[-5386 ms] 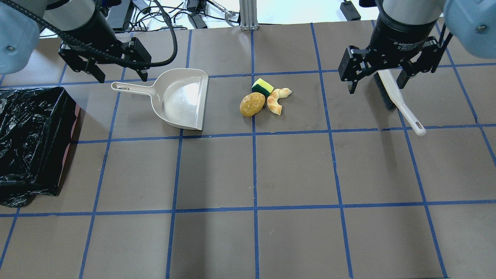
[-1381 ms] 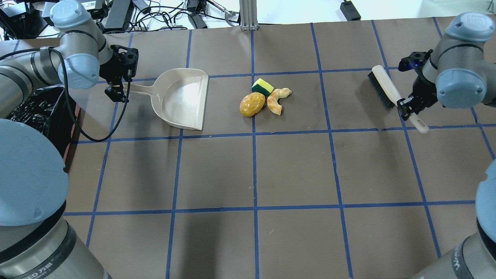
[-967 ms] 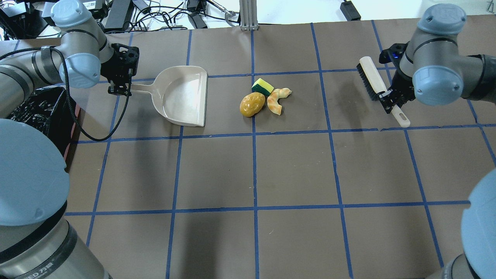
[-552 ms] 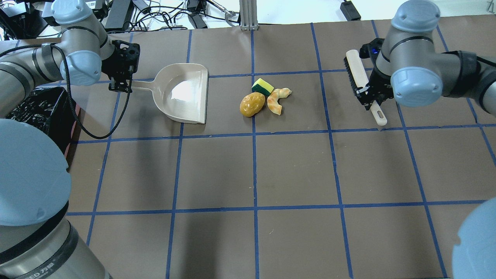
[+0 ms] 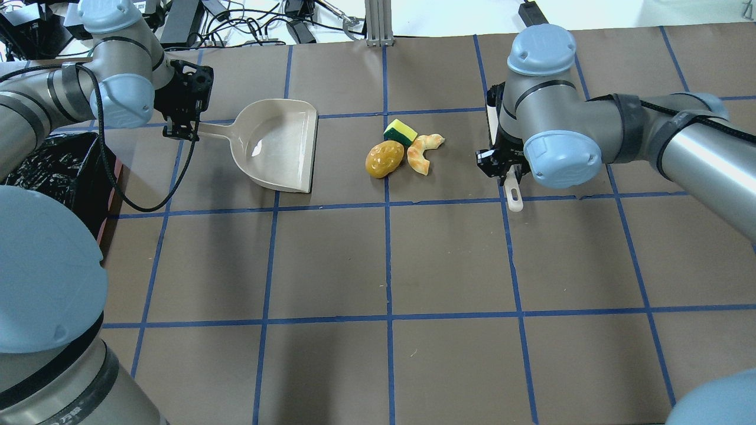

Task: Sweep and dump trash into bin
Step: 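Carry the brush with the right gripper behind the yellow items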

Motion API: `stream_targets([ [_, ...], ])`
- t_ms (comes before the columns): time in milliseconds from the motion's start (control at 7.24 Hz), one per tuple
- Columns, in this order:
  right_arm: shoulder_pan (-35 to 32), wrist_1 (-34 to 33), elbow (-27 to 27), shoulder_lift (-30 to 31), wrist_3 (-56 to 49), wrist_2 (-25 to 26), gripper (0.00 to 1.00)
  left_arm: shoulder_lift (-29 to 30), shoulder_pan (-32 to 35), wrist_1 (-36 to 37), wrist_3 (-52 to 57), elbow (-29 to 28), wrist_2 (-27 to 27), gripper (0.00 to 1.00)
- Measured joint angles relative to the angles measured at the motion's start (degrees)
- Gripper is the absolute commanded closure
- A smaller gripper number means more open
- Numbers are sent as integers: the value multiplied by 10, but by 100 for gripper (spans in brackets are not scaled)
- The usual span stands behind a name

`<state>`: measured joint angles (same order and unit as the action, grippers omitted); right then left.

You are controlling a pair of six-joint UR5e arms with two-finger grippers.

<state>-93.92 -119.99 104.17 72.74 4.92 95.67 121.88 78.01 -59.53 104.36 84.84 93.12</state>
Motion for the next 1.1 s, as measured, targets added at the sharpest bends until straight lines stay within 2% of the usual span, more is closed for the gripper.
stream_targets([
  [552,-46,25,-5,-18,32,-7,100,2,15,-4,2,0,19,96],
  [1105,-70,20,-9,-34,58,-25,100,4,26,-2,-1,-1,31,96],
])
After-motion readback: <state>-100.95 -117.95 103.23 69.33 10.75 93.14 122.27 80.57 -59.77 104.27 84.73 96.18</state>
